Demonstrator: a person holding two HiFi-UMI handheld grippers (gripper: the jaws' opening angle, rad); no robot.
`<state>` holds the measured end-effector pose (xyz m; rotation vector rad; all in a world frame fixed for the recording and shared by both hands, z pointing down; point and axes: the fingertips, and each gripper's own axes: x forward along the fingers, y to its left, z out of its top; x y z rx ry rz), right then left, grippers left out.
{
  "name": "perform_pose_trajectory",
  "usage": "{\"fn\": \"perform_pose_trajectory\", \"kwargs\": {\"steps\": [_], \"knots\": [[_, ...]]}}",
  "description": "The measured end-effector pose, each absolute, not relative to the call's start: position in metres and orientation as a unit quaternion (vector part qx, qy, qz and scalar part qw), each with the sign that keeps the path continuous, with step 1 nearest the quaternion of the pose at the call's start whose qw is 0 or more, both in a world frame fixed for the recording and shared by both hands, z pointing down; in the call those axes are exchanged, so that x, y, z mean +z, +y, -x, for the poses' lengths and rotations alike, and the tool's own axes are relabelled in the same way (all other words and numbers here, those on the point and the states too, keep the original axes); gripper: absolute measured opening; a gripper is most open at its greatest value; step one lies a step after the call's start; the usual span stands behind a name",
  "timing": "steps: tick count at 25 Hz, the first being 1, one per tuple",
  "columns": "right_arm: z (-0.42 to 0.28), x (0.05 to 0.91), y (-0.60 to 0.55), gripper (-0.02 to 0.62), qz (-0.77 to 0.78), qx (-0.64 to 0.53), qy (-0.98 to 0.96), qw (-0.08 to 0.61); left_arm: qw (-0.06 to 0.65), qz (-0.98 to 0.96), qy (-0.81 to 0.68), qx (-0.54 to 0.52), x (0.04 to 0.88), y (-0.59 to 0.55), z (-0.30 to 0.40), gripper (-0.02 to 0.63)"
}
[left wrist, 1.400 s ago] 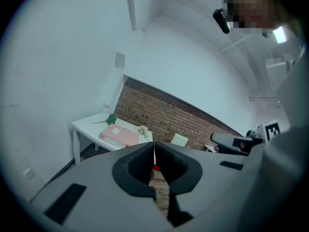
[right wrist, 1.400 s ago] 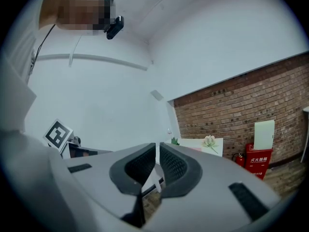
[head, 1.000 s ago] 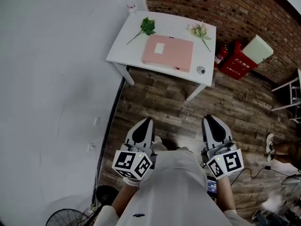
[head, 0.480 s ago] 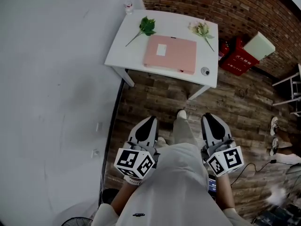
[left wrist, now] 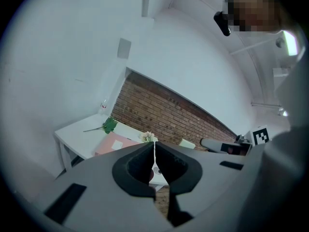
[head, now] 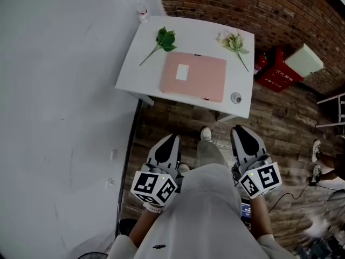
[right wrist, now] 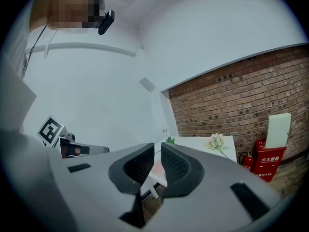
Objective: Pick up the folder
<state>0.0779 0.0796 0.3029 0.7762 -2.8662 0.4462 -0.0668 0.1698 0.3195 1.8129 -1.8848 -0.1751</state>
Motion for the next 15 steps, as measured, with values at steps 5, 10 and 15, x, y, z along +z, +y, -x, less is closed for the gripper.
{"fn": "perform_pose_trajectory", "kwargs": {"steps": [5,10,15], "knots": [[-0.071,0.311,0.016,0.037,-0.247,0.165,-0.952,0.079,0.261,-0.662,-0.701,-0.055,0.316,0.108,0.075,0.023],[-0.057,0.31,-0.045,0.037,-0.226,0.164,-0.957,0.076,0.257,-0.648,-0.715,-0.051,0.314,0.05,0.083,0.023],[-0.05,0.315,-0.087,0.037,-0.2,0.166,-0.962,0.079,0.256,-0.64,-0.723,-0.049,0.316,0.004,0.081,0.024]]}}
